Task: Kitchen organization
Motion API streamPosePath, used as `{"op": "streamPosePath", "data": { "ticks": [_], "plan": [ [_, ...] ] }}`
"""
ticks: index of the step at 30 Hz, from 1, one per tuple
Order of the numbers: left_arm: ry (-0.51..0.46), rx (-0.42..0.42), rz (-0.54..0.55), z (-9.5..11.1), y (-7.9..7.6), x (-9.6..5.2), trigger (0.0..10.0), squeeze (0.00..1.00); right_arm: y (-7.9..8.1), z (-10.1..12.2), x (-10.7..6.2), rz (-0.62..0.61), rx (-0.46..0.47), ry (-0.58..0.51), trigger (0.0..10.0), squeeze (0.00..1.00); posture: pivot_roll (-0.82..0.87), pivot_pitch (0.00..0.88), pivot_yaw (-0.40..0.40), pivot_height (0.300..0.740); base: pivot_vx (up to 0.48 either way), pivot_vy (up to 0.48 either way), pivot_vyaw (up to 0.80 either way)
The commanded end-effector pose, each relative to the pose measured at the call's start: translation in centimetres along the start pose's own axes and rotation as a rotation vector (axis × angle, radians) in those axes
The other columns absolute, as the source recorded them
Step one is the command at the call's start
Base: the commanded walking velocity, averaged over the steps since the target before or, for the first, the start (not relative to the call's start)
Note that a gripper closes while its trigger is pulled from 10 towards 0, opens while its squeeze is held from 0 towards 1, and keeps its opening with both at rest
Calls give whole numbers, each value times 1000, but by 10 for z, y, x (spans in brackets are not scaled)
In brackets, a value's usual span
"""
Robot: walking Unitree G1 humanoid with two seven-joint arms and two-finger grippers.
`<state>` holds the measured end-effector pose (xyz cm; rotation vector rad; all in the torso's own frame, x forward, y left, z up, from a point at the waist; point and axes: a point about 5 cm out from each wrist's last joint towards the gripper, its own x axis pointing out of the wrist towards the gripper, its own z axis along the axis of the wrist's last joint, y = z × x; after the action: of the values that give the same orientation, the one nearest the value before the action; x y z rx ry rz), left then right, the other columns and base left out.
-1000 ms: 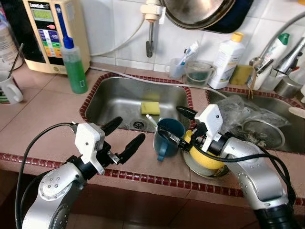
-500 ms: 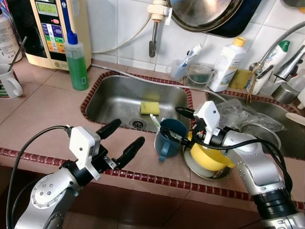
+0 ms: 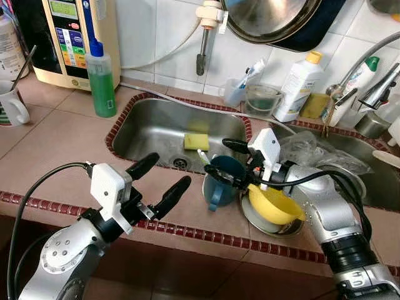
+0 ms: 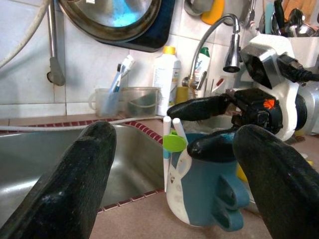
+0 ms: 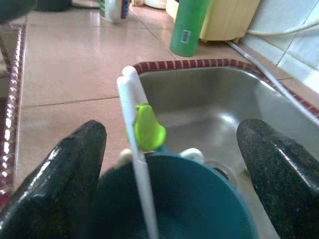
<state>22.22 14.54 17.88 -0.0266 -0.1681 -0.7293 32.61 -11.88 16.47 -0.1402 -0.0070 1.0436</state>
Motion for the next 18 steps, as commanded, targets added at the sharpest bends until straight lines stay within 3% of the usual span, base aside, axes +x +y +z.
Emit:
{"op": "streamPosePath", "data": {
  "ticks": [1, 14, 16, 18],
  "plan": [
    [-32, 13, -30, 9, -6, 5, 10000, 0, -4, 3, 2, 9, -7, 1, 10000, 0, 134, 0, -147, 740, 0, 0, 0],
    [-31, 12, -24, 8, -6, 6, 10000, 0, -10, 1, 8, 32, 11, -18, 10000, 0, 133, 5, -150, 740, 0, 0, 0],
    [-33, 5, -25, 9, -7, 7, 10000, 0, -10, 1, 9, 39, 13, -21, 7843, 0, 132, 5, -150, 740, 0, 0, 0],
    [-32, 5, -25, 9, -8, 7, 10000, 0, -10, 1, 9, 41, 15, -22, 7843, 0, 132, 5, -150, 740, 0, 0, 0]
  ]
}}
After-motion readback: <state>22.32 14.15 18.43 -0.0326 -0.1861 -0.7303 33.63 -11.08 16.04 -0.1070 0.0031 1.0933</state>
